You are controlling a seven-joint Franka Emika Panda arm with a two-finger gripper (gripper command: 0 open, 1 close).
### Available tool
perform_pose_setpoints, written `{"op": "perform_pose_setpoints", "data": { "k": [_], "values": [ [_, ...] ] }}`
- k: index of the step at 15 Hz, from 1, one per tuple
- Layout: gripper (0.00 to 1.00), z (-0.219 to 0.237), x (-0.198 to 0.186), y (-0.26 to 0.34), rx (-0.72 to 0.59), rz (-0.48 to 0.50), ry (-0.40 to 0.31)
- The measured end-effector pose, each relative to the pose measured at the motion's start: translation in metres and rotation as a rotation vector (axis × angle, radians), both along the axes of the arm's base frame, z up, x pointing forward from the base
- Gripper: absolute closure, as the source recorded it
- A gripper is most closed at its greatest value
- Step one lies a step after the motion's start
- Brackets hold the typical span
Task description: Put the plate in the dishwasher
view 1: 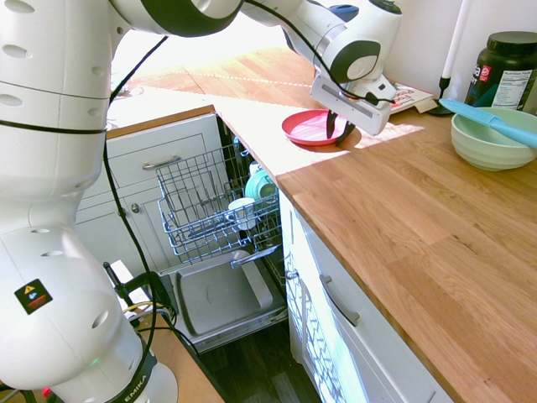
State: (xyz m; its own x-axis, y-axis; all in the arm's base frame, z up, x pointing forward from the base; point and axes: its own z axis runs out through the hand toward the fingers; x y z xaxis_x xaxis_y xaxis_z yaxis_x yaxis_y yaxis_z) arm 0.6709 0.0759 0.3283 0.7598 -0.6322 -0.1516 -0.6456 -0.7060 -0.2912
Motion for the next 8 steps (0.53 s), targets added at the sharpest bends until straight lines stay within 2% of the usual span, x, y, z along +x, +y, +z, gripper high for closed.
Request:
{"op": "perform_pose_setpoints", "data": {
  "k": [5, 8],
  "values": [
    [1.00, 0.005, 0.002, 0.012, 0.005, -0.012, -0.012],
    [1.00, 0.042, 0.015, 0.006, -0.087, 0.046, -0.081]
  ]
}}
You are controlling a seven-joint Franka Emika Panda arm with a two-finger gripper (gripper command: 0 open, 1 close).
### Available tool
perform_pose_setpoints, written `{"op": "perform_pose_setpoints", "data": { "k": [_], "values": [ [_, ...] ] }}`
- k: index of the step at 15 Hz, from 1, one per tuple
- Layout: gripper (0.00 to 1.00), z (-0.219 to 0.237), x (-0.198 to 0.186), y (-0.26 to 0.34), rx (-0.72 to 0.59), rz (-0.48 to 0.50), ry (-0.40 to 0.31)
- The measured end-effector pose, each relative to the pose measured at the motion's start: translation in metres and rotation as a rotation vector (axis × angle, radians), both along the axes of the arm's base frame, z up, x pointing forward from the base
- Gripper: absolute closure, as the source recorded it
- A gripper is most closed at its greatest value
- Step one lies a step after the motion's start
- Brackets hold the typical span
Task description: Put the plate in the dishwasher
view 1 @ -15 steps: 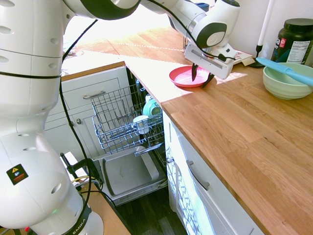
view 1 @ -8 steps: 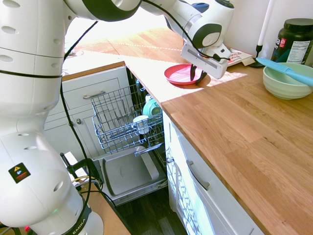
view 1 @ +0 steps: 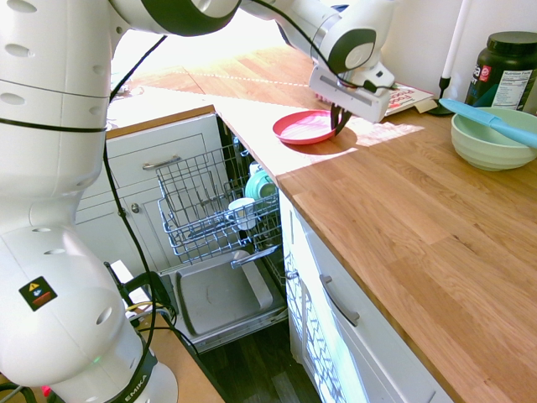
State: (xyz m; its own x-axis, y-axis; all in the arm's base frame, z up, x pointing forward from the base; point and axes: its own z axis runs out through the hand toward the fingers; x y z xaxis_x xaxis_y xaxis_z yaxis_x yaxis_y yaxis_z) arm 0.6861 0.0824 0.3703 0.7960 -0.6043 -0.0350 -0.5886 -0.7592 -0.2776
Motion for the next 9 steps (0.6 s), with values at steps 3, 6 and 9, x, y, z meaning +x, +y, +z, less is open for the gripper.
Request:
{"op": "perform_pose_setpoints", "data": {
  "k": [3, 6, 9],
  "values": [
    [1.00, 0.103, 0.010, 0.011, -0.172, 0.119, -0.048],
    [1.00, 0.174, -0.006, 0.105, -0.294, 0.268, -0.128],
    [1.00, 0.147, -0.078, 0.277, -0.456, 0.400, -0.193]
  ]
}}
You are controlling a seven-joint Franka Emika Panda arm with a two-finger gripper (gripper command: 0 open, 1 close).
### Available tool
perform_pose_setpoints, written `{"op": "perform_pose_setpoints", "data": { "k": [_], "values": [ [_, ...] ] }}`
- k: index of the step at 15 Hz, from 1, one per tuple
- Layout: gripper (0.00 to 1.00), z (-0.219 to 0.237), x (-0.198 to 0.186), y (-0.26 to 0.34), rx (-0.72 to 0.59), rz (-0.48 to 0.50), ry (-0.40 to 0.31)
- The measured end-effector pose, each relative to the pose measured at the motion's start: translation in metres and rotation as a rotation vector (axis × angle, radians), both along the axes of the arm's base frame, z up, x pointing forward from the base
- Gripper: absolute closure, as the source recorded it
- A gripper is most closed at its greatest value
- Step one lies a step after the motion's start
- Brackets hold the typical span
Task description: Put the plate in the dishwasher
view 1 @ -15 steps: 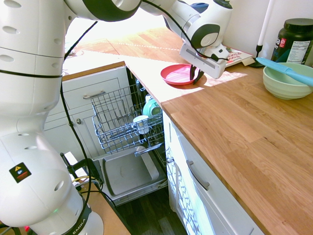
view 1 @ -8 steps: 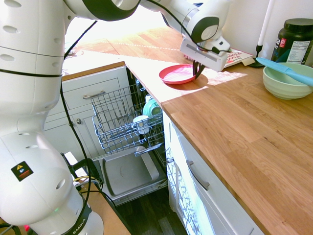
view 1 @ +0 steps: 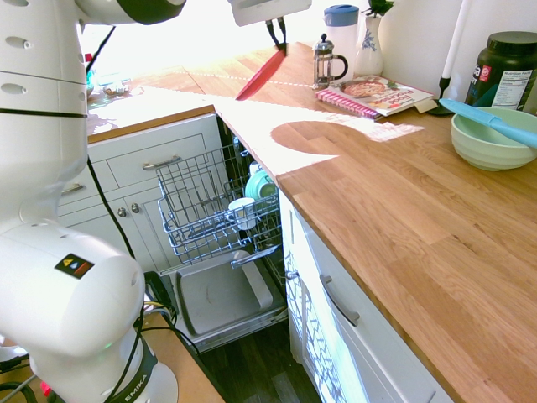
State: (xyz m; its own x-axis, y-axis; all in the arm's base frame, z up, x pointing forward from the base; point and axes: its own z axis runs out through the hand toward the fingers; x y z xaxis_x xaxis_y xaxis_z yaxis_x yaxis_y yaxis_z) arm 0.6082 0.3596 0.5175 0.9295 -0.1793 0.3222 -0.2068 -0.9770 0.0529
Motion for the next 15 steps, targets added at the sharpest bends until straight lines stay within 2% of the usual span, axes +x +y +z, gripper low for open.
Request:
{"op": "perform_pose_setpoints", "data": {
  "k": [2, 3, 6, 9, 12, 13, 15],
  "values": [
    [1.00, -0.055, -0.081, 0.099, -0.122, 0.082, -0.052],
    [1.00, -0.085, -0.120, 0.130, -0.182, 0.112, -0.085],
    [1.00, -0.188, -0.194, 0.149, -0.380, 0.175, -0.188],
    [1.00, -0.255, -0.210, 0.164, -0.548, 0.222, -0.309],
    [1.00, -0.276, -0.216, 0.208, -0.688, 0.234, -0.444],
    [1.00, -0.282, -0.215, 0.220, -0.710, 0.237, -0.463],
    [1.00, -0.306, -0.212, 0.237, -0.729, 0.268, -0.446]
  ]
}}
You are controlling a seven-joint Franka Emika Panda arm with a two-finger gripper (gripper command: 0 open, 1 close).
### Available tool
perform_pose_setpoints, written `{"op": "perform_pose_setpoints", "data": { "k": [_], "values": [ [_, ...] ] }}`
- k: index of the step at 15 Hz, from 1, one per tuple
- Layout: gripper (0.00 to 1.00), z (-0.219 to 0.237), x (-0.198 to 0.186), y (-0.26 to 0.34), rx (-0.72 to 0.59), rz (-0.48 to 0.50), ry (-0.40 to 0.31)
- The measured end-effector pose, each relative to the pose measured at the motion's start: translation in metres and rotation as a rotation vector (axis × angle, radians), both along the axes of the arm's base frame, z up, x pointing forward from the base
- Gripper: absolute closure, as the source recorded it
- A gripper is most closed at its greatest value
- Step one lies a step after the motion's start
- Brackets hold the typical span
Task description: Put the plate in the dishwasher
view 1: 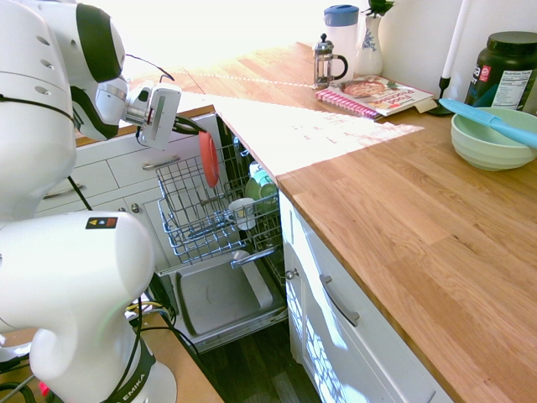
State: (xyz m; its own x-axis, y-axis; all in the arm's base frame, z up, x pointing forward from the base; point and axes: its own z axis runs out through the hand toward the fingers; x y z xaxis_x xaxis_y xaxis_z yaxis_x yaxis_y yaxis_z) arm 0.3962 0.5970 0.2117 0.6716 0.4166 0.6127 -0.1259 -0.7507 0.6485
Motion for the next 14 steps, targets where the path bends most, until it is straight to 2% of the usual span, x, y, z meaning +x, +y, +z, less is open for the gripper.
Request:
{"op": "perform_pose_setpoints", "data": {
  "k": [2, 3, 7, 10, 14],
  "values": [
    [1.00, -0.031, 0.004, 0.014, -0.015, 0.019, 0.046],
    [0.00, -0.041, 0.004, 0.021, -0.018, 0.024, 0.083],
    [0.00, -0.050, 0.016, 0.039, 0.000, 0.024, 0.257],
    [0.00, -0.043, 0.034, 0.039, 0.044, 0.020, 0.427],
    [0.00, -0.022, 0.053, 0.041, 0.164, 0.063, 0.618]
  ]
}}
